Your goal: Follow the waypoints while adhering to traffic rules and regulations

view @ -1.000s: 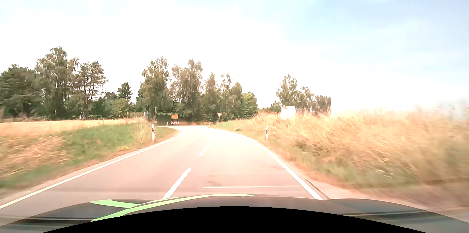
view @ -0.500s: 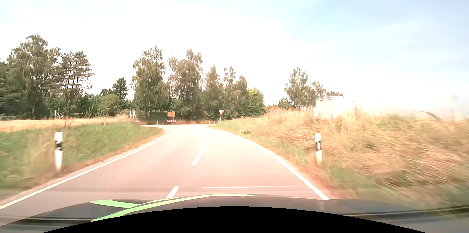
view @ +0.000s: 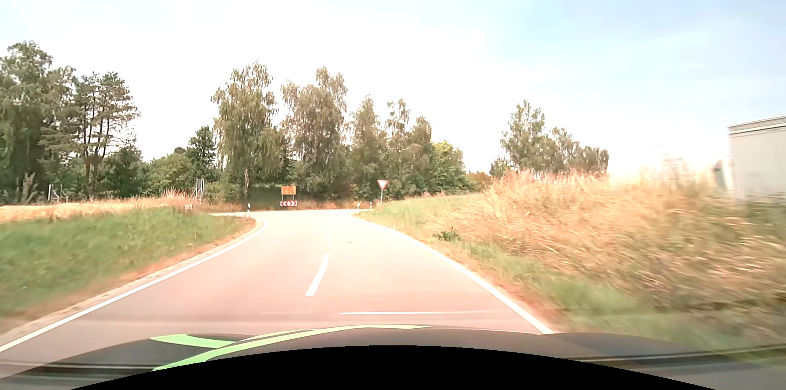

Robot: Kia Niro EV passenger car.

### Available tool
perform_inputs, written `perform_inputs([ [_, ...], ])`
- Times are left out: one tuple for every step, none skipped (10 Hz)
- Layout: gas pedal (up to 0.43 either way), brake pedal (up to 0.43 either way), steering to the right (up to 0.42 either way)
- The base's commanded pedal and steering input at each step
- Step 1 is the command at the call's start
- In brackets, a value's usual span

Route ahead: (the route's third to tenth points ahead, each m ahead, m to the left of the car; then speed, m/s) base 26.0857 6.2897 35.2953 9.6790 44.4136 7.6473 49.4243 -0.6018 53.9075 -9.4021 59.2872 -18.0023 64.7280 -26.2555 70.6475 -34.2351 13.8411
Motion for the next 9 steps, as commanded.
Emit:
perform_inputs([
  [0.000,0.207,-0.054],
  [0.000,0.207,-0.057],
  [0.000,0.207,-0.060],
  [0.000,0.213,-0.061],
  [0.000,0.213,-0.062],
  [0.000,0.220,-0.064],
  [0.000,0.232,-0.064],
  [0.000,0.232,-0.064],
  [0.000,0.244,-0.064],
])
